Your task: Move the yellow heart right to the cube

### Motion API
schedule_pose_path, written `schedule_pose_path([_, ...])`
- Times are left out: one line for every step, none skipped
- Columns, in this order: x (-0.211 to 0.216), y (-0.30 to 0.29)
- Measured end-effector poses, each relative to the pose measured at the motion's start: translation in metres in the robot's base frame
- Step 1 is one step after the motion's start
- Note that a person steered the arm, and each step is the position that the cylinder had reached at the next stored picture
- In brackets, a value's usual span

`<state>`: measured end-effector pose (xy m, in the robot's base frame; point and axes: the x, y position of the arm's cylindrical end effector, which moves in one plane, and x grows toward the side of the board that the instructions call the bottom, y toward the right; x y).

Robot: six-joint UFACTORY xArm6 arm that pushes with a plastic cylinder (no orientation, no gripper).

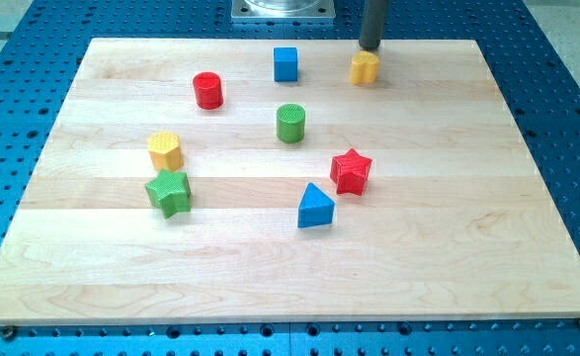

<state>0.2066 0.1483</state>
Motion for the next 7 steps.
schedule_pose_path([0.058,0.038])
schedule_pose_path([0.076,0.013])
schedule_pose_path([0.074,-0.002])
schedule_pose_path([0.071,-0.036])
schedule_pose_path([0.050,-0.044])
schedule_pose_path([0.029,-0.048])
schedule_pose_path([0.016,-0.111])
